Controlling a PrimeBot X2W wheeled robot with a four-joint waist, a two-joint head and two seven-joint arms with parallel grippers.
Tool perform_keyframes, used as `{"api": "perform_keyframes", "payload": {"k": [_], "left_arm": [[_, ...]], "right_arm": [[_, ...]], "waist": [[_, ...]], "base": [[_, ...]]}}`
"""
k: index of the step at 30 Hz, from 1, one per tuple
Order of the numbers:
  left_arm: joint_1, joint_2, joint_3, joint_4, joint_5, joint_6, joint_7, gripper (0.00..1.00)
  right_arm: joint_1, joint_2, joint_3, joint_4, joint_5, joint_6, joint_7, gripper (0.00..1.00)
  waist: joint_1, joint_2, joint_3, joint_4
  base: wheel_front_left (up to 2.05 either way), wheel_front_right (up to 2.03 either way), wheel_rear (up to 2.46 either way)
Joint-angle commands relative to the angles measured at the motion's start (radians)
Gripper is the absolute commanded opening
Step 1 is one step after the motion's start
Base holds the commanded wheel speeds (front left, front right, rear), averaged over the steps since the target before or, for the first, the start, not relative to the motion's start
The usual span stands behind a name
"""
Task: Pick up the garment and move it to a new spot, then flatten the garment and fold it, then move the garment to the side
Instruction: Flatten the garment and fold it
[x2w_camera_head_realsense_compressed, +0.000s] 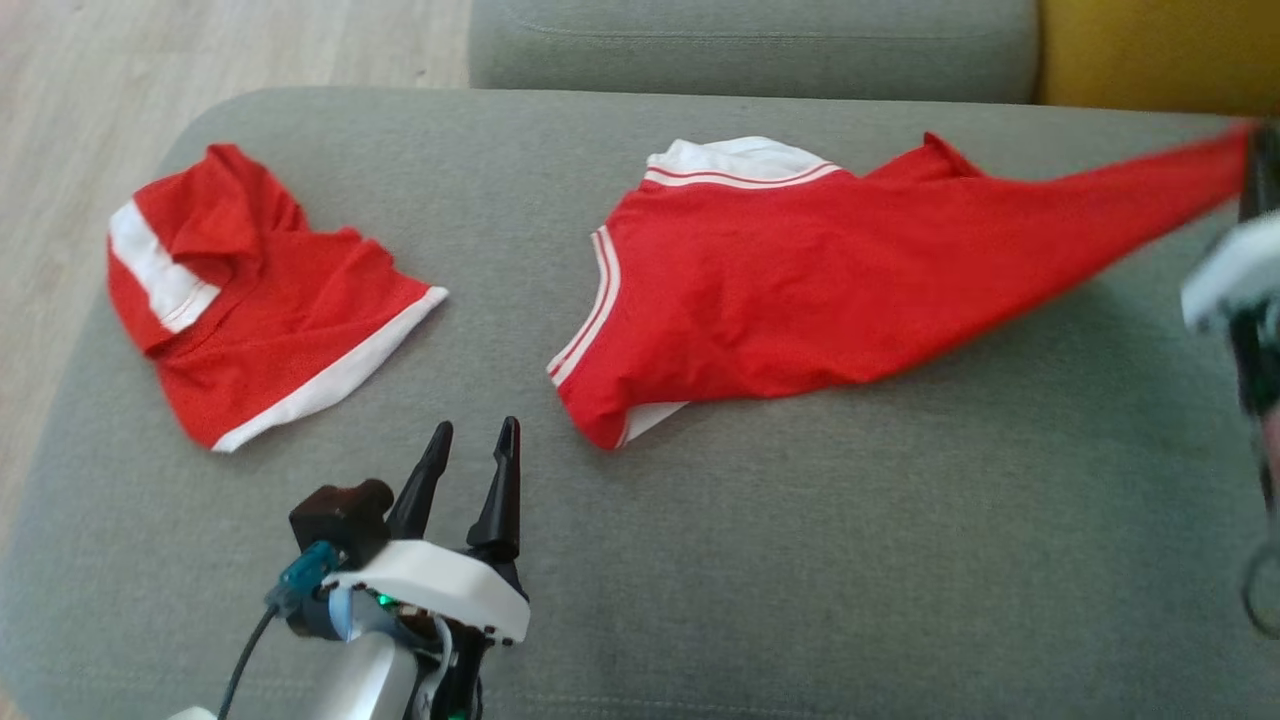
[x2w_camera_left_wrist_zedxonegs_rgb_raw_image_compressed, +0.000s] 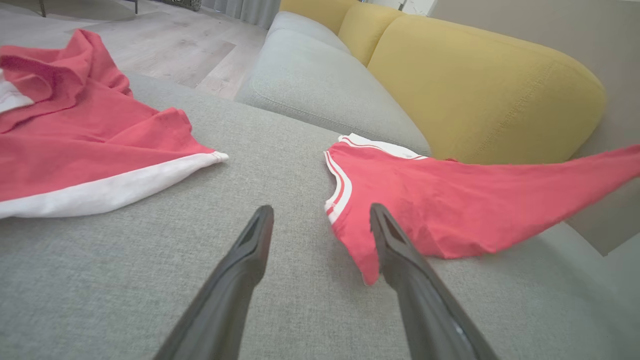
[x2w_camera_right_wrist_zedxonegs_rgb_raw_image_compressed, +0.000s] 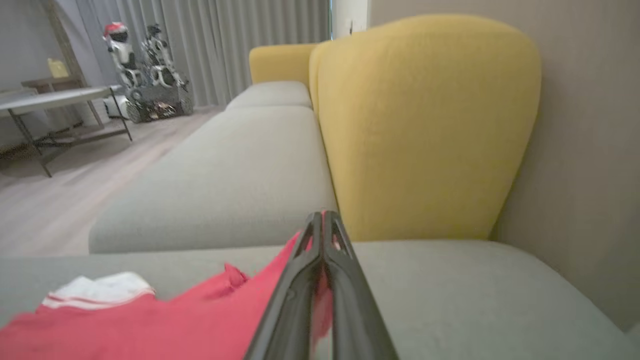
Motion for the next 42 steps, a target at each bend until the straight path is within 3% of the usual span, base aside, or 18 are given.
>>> {"api": "perform_keyframes", "payload": {"k": [1, 6, 7, 8, 12, 16, 21, 29, 34, 42], "left_arm": [[-0.027, 0.003, 0.039, -0.023, 0.013, 0.003, -0.006, 1.0], [-0.023, 0.003, 0.071, -0.02, 0.033, 0.0, -0.006, 1.0], [-0.026, 0.003, 0.074, -0.02, 0.036, -0.003, -0.006, 1.0], [-0.029, 0.003, 0.077, -0.019, 0.039, -0.005, -0.006, 1.0], [-0.042, 0.003, 0.083, -0.02, 0.035, -0.006, -0.006, 1.0], [-0.05, 0.003, 0.081, -0.025, 0.03, -0.005, -0.006, 1.0], [-0.052, 0.003, 0.091, -0.047, 0.025, -0.003, -0.006, 1.0], [-0.019, 0.003, 0.101, -0.1, 0.028, -0.011, -0.006, 1.0], [-0.003, 0.003, 0.096, -0.106, 0.032, -0.014, -0.006, 1.0], [-0.015, 0.003, 0.079, -0.113, 0.027, -0.013, -0.006, 1.0]], "right_arm": [[0.003, -0.026, 0.012, -0.05, -0.003, -0.001, -0.013, 0.0], [0.131, -0.041, 0.003, -0.109, -0.022, -0.001, 0.023, 0.0], [0.147, -0.042, -0.003, -0.119, -0.029, -0.001, 0.036, 0.27], [0.162, -0.041, -0.012, -0.128, -0.038, -0.001, 0.05, 1.0], [0.214, -0.007, -0.059, -0.181, -0.065, -0.001, 0.102, 1.0], [0.275, 0.06, -0.085, -0.308, -0.082, -0.001, 0.105, 1.0], [0.372, 0.128, -0.074, -0.483, -0.065, -0.001, 0.096, 1.0], [0.654, 0.257, -0.025, -0.786, -0.029, -0.001, 0.079, 1.0], [0.725, 0.283, -0.028, -0.851, -0.057, -0.001, 0.078, 1.0], [0.699, 0.29, -0.016, -0.916, -0.085, -0.001, 0.099, 1.0]], "waist": [[0.0, 0.0, -0.003, -0.017], [0.0, 0.0, -0.005, -0.08], [0.0, 0.0, -0.005, -0.089], [0.0, 0.0, -0.005, -0.098], [0.0, 0.0, -0.011, -0.121], [0.0, 0.0, -0.025, -0.132], [0.0, 0.0, -0.04, -0.135], [0.0, 0.0, -0.055, -0.122], [0.0, 0.0, -0.041, -0.111], [0.0, 0.0, 0.004, -0.084]], "base": [[0.0, 0.0, 0.0], [0.0, 0.0, 0.0], [0.0, 0.0, 0.0], [0.0, 0.0, 0.0], [0.0, 0.0, 0.0], [0.0, 0.0, 0.0], [0.0, 0.0, 0.0], [0.0, 0.0, 0.0], [0.0, 0.0, 0.0], [0.0, 0.0, 0.0]]}}
